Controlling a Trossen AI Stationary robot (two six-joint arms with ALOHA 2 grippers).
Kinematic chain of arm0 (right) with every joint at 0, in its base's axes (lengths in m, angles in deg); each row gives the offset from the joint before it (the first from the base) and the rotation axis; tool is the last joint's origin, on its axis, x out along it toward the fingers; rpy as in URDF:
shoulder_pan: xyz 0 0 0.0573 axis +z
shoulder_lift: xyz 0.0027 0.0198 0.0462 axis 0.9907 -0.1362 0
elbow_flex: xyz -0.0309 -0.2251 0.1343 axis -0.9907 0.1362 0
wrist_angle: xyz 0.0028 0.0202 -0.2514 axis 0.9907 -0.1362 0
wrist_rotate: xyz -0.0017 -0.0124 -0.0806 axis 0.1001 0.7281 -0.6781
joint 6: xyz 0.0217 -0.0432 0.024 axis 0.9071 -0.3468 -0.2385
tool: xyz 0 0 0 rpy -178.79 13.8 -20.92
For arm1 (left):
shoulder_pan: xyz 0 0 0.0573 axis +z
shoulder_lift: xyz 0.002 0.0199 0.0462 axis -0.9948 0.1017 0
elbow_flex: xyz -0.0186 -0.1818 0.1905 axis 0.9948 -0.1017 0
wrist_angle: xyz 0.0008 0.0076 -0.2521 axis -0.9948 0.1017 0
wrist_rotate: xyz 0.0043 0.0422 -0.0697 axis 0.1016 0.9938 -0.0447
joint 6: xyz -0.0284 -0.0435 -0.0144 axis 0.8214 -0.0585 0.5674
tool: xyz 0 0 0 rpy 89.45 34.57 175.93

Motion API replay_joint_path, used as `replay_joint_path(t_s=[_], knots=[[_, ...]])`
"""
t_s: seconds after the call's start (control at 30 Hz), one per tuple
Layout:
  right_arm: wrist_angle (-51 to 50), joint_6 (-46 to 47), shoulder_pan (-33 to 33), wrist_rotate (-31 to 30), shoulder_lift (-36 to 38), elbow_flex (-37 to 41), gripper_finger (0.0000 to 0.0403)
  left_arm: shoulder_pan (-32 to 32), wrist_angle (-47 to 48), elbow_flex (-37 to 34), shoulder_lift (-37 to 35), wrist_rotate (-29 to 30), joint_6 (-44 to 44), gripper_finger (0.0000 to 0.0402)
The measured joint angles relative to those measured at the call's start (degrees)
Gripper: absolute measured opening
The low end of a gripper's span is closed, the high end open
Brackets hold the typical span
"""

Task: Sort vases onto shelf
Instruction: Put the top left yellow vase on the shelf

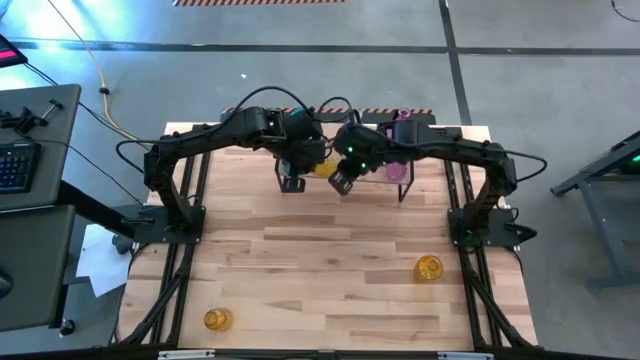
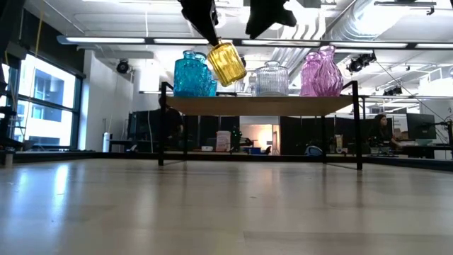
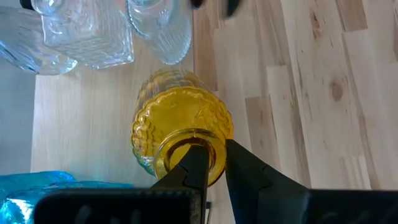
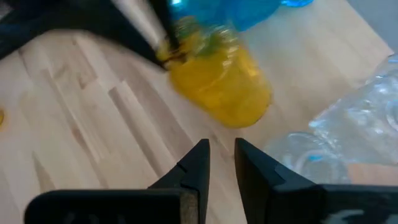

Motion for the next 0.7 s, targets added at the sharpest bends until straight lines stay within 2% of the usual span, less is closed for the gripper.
replay_joint_path(t_s=[0.2,0.33,0.4,0.7], knots=[[1.14,0.92,-2.75,0.35,0.00,0.60,0.0057,0.14,-0.60,0.00,0.00,0.37,1.61,0.0027],[0.06,1.70,-1.82,-4.26,0.00,0.60,0.0057,0.75,-1.52,0.00,0.00,0.39,2.43,0.0029],[-0.63,2.64,-1.77,-4.73,0.00,0.60,0.0057,0.80,-1.72,0.00,0.00,0.41,2.47,0.0028],[-1.63,3.06,-6.29,2.32,-0.13,0.62,0.0057,1.46,-1.91,0.00,0.00,0.39,3.10,0.0029]])
